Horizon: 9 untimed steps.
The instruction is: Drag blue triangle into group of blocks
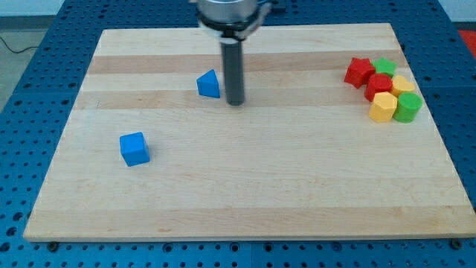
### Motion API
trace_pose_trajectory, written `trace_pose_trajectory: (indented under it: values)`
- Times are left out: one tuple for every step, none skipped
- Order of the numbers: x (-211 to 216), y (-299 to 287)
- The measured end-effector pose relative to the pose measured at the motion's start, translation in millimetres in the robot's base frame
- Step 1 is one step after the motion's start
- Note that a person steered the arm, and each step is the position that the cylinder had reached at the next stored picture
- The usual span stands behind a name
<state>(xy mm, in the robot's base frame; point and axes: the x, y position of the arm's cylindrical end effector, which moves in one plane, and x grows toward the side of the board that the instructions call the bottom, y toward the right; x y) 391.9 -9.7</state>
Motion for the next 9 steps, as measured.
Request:
trace_pose_trajectory:
  values:
    - [6, -36]
    - [3, -93]
    - [-31, -91]
    - [-36, -18]
    - [-32, 67]
    - [-30, 99]
    - [-30, 55]
    - [-53, 2]
    - [-64, 19]
